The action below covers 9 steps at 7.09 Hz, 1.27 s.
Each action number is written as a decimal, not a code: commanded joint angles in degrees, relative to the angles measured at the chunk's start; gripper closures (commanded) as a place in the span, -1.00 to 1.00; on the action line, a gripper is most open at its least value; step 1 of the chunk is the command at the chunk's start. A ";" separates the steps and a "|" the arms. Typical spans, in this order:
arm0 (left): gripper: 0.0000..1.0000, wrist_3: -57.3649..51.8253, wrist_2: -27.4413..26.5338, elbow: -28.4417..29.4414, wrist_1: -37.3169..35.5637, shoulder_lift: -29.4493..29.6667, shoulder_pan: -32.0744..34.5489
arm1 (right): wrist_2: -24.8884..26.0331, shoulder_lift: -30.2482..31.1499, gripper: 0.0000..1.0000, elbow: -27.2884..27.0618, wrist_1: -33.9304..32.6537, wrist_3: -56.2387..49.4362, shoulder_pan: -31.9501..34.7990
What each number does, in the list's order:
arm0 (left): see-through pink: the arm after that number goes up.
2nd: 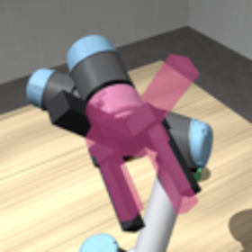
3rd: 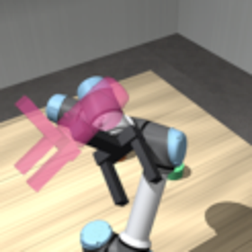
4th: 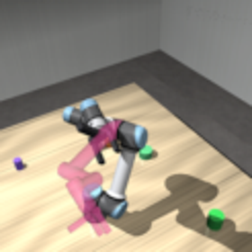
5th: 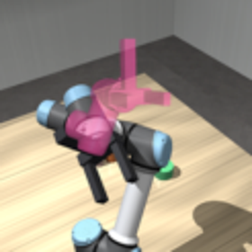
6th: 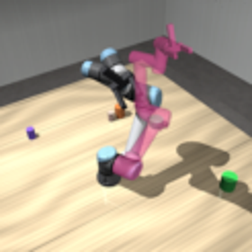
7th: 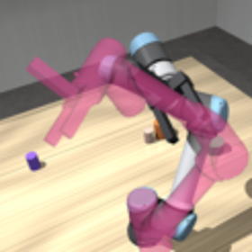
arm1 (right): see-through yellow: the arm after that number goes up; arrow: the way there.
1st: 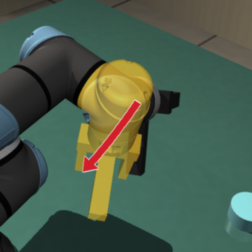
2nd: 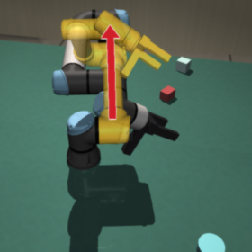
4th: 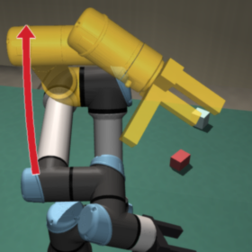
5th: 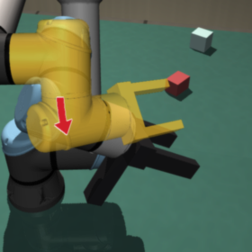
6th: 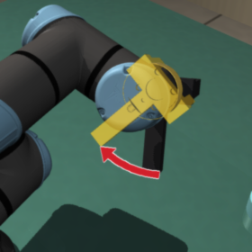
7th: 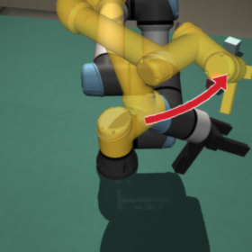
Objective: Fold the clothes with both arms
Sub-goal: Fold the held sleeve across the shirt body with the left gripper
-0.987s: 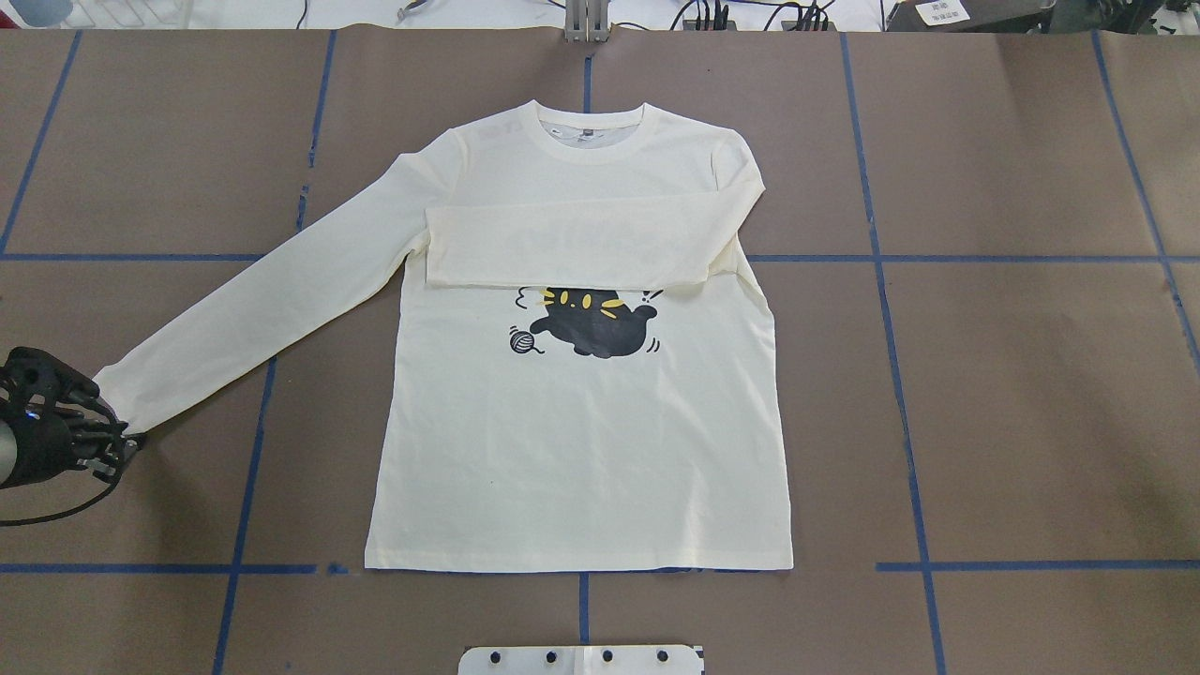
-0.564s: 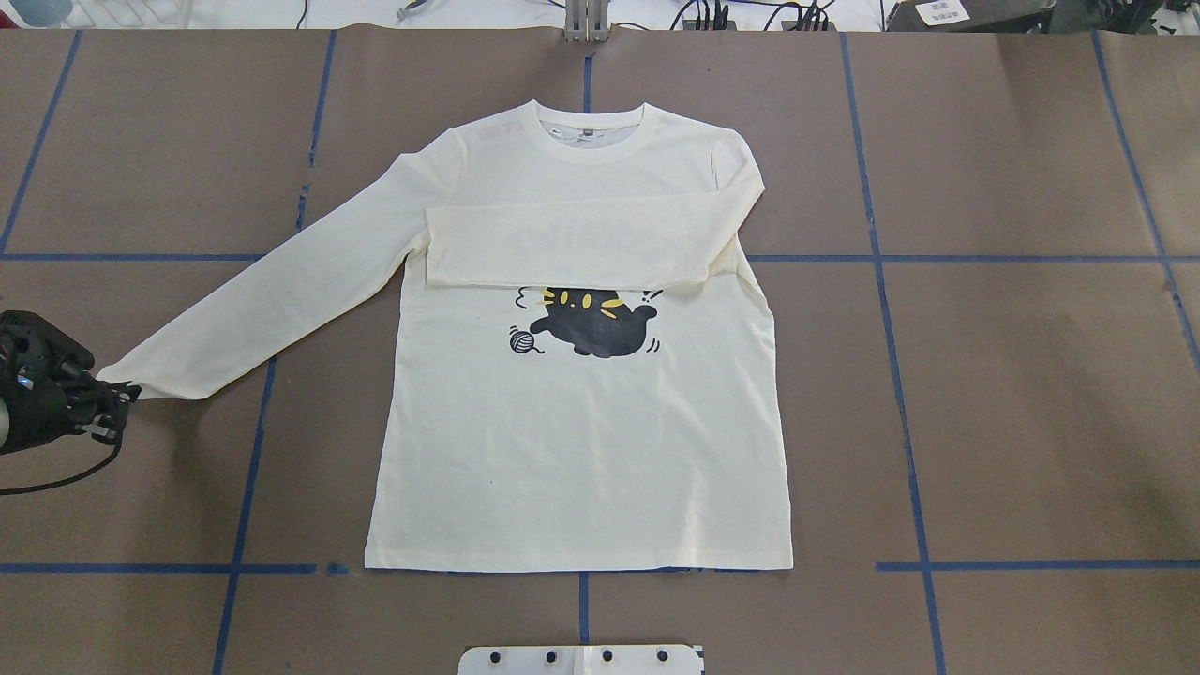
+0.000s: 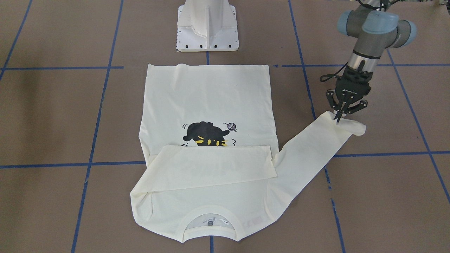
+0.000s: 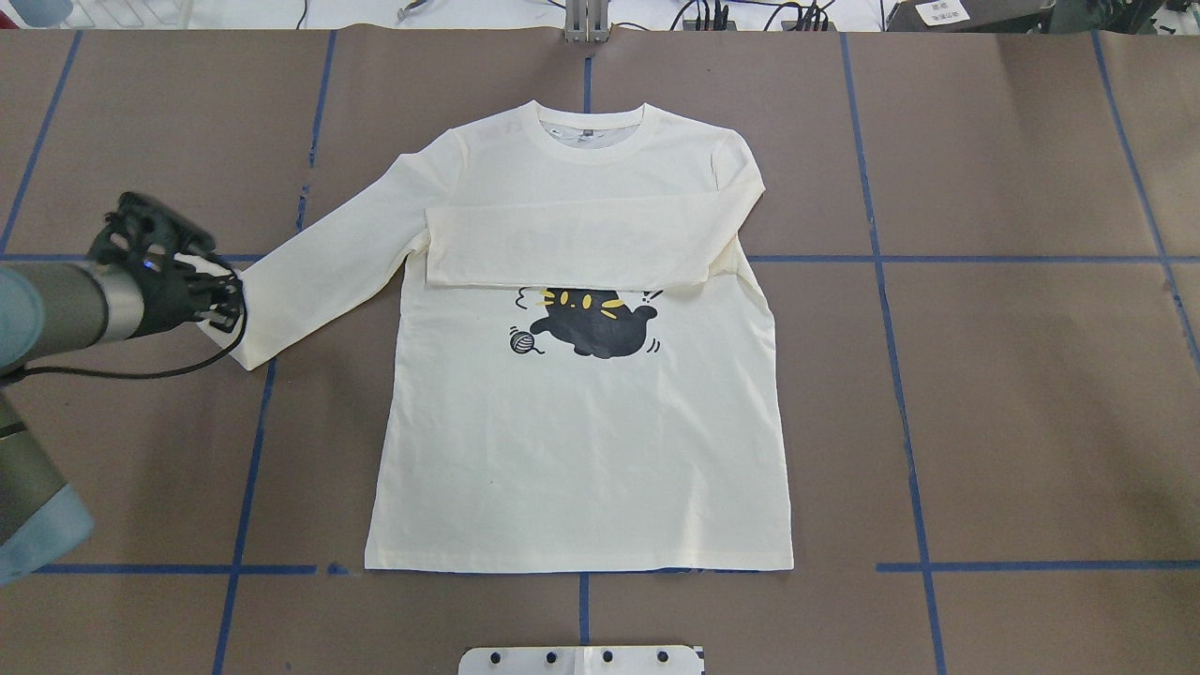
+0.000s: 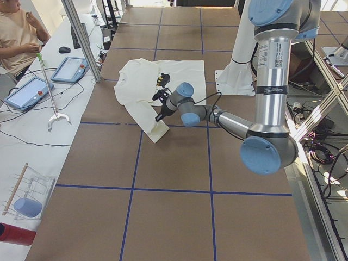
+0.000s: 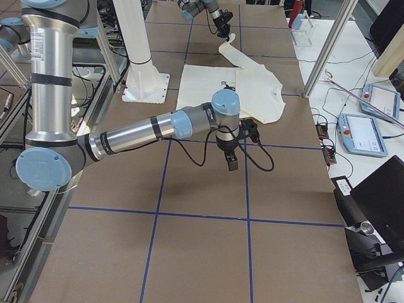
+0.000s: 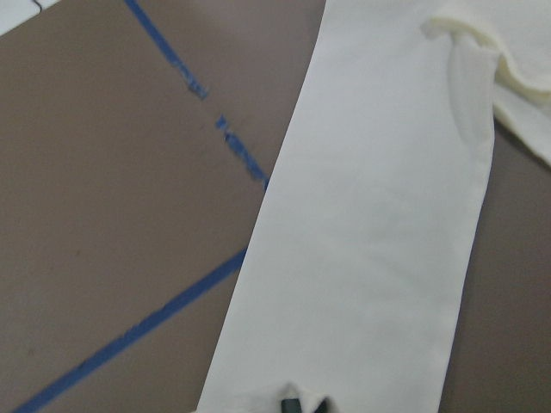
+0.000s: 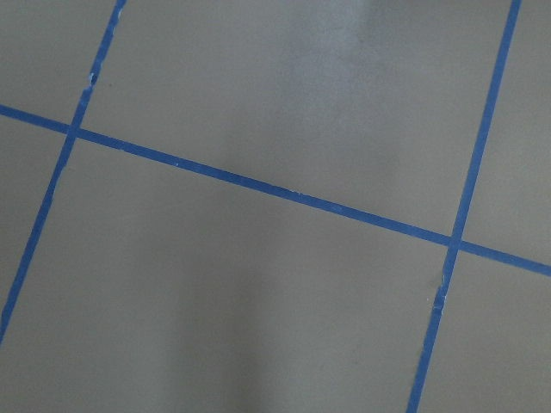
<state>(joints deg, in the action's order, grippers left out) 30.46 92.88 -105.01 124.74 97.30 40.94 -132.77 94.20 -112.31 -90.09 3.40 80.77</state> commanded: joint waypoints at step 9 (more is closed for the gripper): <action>1.00 38.62 -16.15 41.45 -24.57 61.43 -16.59 | 0.05 0.90 -1.00 0.07 0.00 0.82 1.23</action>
<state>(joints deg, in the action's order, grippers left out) 68.56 78.10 -65.51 97.55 158.24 25.82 -132.71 95.07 -112.23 -90.09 4.19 81.93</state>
